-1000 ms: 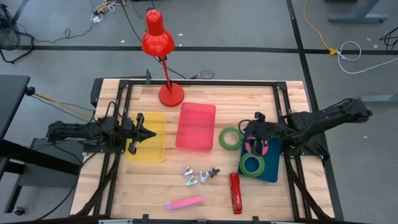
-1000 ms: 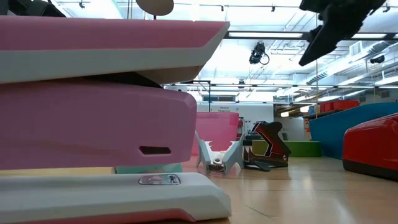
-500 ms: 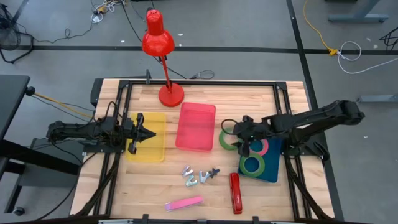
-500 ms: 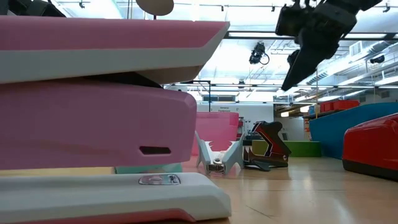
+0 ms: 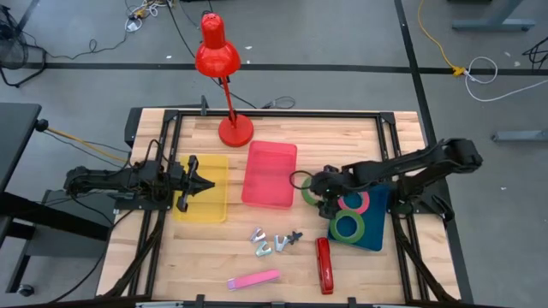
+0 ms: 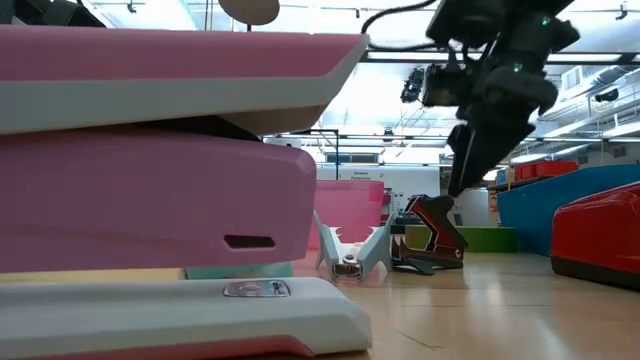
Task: Pick and place Stapler, Stapler remover, tape
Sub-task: Put the green tape into the blue bin
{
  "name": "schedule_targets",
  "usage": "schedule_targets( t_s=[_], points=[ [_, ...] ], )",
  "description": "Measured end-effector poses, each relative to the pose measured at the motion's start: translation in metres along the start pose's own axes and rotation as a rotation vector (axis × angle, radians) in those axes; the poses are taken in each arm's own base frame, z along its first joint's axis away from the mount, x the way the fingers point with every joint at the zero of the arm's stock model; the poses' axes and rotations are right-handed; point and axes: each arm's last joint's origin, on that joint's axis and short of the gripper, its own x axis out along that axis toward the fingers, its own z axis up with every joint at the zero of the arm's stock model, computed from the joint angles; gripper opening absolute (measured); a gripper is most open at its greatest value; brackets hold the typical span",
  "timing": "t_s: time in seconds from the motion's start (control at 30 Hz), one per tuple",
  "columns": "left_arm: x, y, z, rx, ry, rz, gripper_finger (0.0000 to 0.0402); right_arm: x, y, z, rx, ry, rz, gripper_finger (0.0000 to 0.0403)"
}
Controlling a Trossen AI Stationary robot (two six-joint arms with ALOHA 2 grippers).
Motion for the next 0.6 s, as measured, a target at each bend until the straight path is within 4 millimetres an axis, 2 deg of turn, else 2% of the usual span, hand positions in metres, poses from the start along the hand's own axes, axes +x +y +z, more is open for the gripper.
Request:
schedule_targets(
  t_s=[0.3,0.6],
  points=[
    [0.000,0.000,0.000,0.000,0.000,0.000,0.0018,0.023,-0.005,0.001,0.035,0.061,0.030,0.0290],
    [0.000,0.000,0.000,0.000,-0.001,0.000,0.0018,0.028,-0.012,0.003,0.064,0.063,0.020,0.0290]
  ],
)
